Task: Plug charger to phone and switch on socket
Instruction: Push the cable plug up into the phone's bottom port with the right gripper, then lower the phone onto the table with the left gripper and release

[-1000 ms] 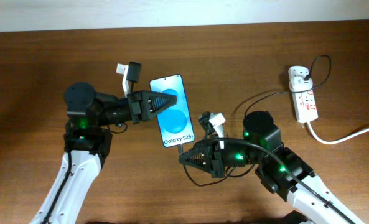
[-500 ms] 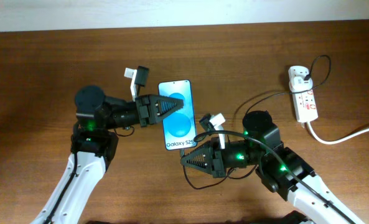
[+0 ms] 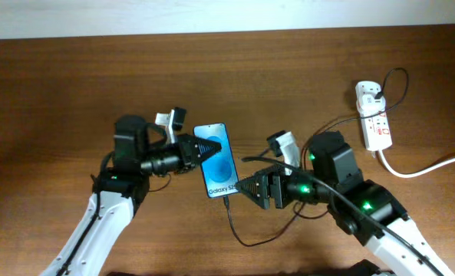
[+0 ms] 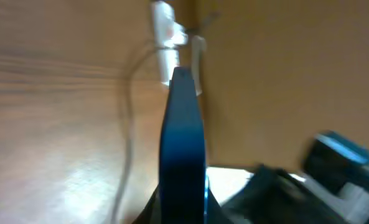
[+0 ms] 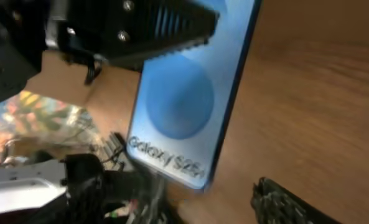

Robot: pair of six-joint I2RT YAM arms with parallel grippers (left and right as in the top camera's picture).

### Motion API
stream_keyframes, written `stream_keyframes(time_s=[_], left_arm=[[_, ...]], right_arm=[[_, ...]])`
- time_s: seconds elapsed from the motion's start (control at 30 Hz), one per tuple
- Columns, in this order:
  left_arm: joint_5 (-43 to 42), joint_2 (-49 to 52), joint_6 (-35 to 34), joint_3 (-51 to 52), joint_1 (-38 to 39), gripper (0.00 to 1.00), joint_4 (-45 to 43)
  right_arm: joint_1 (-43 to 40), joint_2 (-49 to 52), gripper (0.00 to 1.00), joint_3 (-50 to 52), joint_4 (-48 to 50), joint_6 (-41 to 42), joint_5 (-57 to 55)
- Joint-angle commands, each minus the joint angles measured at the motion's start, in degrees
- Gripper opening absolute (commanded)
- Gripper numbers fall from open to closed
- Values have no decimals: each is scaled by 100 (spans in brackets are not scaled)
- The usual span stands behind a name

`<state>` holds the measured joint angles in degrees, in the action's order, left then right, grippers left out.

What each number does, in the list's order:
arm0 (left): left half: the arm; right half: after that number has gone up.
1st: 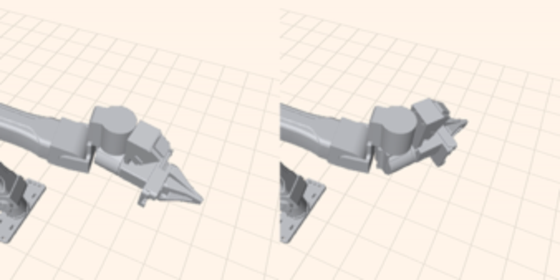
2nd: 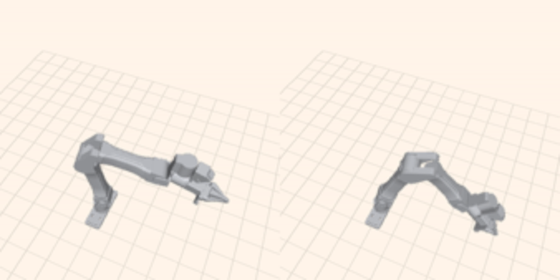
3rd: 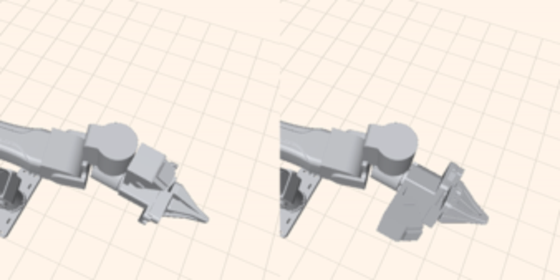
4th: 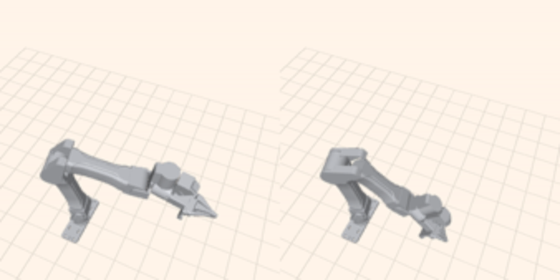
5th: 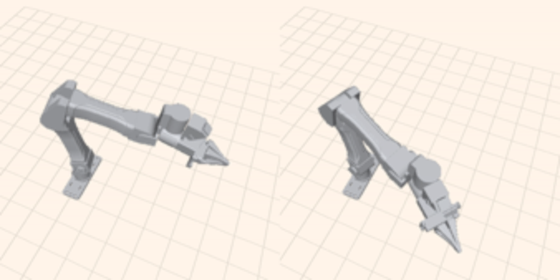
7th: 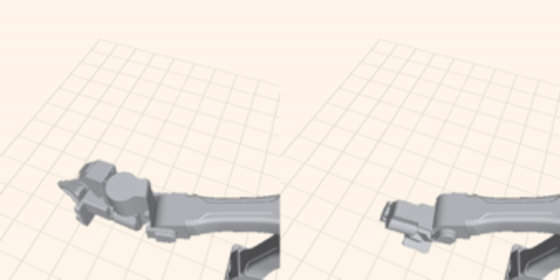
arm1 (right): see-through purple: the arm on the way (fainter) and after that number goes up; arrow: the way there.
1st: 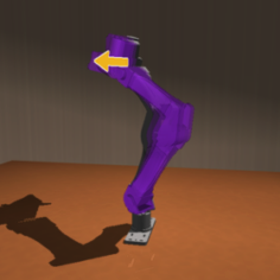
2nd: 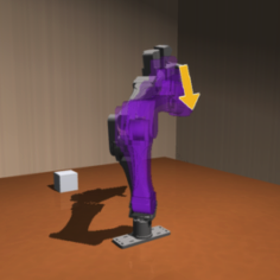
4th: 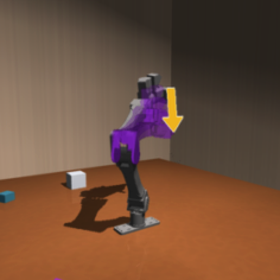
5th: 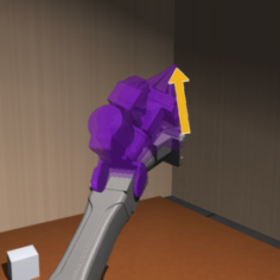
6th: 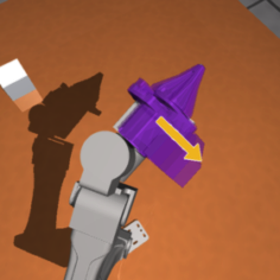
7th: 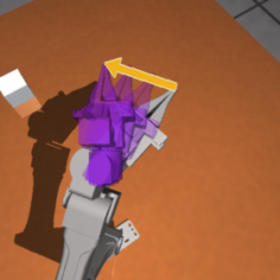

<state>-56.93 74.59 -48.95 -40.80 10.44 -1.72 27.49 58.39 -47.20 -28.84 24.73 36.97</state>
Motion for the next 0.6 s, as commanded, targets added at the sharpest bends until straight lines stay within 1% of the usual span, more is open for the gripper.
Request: stream_keyframes(time_s=[0.0, 0.03, 0.07, 0.1, 0.17, 0.2, 0.3, 0.37, 0.4, 0.43, 0.5, 0.57], left_arm=[[1818, 116, 1080, -50, 393, 0, 138], [2175, 334, 1246, -50, 535, 0, 120], [2223, 627, 1309, -50, 621, 0, -26], [2168, 1088, 1327, -50, 684, 0, -393], [1650, 2026, 1325, -52, 693, 0, -1285], [1464, 2426, 1322, -57, 693, 3, -1637], [1486, 2697, 1322, -57, 693, 5, -1593], [1641, 2841, 1322, -57, 693, 12, -1423], [1641, 2935, 1322, -57, 693, 19, -1373], [1672, 2992, 1320, -57, 693, 33, -1272], [1882, 2999, 1320, -55, 693, 38, -890], [1902, 2999, 1322, -55, 693, 42, -846]], right_arm=[[-24, -474, 81, -334, -614, -203, -1071], [-24, -586, 81, -334, -804, -205, -1224], [-24, -638, 81, -334, -874, -203, -1261], [-24, -673, 81, -334, -892, -201, -1261], [-24, -671, 81, -334, -1005, -203, -1261], [-24, -671, 81, -334, -1108, -203, -1263], [-24, -671, 81, -334, -1169, -203, -1263], [-24, -671, 81, -334, -1172, -203, -1261], [-24, -671, 82, -334, -1169, -201, -1261], [-24, -671, 82, -334, -1172, -201, -1259], [-24, -671, 82, -334, -1198, -203, -1263], [-24, -671, 82, -334, -1198, -203, -1263]])
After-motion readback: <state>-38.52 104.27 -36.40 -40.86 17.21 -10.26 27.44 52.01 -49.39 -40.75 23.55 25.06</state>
